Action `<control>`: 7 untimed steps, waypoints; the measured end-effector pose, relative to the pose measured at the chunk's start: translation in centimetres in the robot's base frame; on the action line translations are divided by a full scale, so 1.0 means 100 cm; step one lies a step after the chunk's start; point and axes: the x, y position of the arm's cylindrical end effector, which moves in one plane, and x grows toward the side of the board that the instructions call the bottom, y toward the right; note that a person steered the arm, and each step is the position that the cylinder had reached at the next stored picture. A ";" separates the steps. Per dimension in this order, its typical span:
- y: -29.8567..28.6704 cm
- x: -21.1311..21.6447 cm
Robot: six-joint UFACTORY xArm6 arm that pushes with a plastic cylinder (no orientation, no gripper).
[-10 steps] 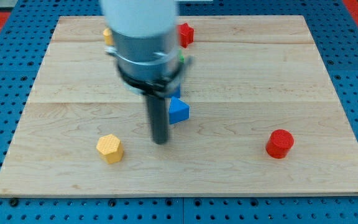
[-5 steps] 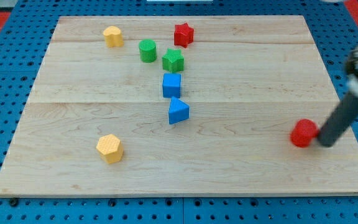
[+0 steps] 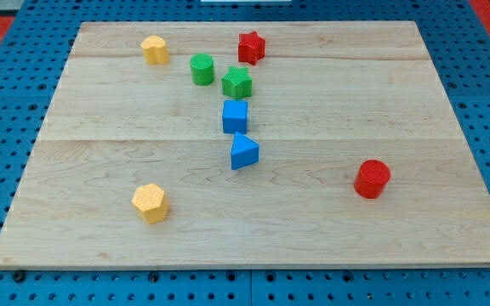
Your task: Push the red circle into the blue triangle
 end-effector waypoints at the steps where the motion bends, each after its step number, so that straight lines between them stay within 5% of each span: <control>1: -0.038 -0.023; 4: -0.254 -0.011; 6: -0.341 -0.015; 7: -0.327 0.072</control>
